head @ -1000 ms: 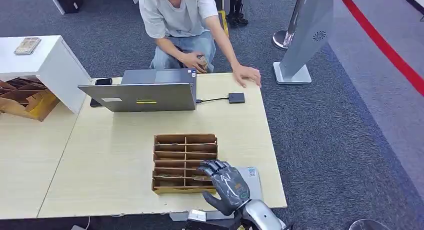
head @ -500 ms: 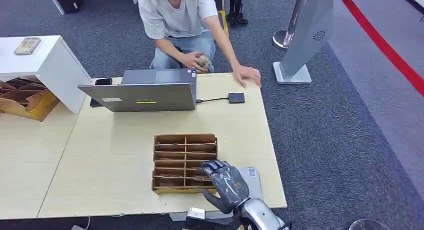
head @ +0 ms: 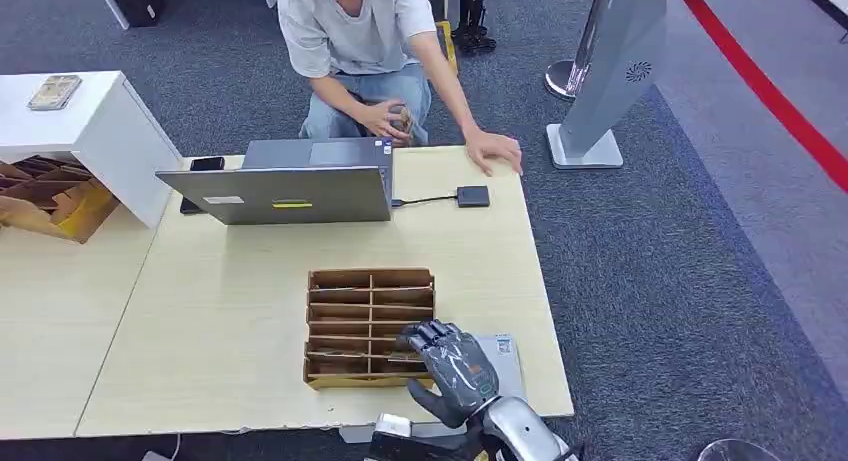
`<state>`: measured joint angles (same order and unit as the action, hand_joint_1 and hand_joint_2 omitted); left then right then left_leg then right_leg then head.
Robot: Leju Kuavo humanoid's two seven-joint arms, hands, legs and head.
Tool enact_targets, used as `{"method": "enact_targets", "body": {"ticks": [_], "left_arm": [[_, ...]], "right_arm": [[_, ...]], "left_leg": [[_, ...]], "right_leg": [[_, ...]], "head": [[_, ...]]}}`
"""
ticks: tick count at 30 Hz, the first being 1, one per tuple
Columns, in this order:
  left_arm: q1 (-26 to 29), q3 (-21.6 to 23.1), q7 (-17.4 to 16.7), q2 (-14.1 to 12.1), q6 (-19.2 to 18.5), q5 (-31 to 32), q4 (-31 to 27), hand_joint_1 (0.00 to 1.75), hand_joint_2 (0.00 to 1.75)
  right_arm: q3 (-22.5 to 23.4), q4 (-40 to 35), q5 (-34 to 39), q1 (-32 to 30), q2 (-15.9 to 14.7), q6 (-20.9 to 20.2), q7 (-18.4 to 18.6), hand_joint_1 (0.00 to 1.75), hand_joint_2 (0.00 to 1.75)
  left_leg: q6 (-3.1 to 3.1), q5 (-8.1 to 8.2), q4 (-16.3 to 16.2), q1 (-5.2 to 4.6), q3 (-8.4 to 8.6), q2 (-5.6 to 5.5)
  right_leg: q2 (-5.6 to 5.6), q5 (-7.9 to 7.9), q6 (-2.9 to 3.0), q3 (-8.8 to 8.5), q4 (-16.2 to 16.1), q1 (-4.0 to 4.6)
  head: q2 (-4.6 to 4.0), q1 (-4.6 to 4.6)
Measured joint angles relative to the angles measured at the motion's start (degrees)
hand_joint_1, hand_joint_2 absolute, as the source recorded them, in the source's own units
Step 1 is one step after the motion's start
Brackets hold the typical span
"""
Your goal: Pass the card to the sensor for recognition and then transmit it.
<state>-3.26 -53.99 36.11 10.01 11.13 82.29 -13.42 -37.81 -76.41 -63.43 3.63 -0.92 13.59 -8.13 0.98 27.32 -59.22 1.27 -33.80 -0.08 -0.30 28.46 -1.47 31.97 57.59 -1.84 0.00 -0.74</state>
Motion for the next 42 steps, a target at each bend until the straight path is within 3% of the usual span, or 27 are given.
{"method": "enact_targets", "body": {"ticks": [42], "left_arm": [[0.01,0.0,0.24,0.0,0.2,0.33,0.02,0.0,0.0]], "right_arm": [[0.57,0.04,-0.18,0.0,0.33,-1.12,0.33,0.77,1.75]], "left_leg": [[0.0,0.0,0.0,0.0,0.0,0.0]], "right_leg": [[0.0,0.0,0.0,0.0,0.0,0.0]], "head": [[0.0,-0.02]]}}
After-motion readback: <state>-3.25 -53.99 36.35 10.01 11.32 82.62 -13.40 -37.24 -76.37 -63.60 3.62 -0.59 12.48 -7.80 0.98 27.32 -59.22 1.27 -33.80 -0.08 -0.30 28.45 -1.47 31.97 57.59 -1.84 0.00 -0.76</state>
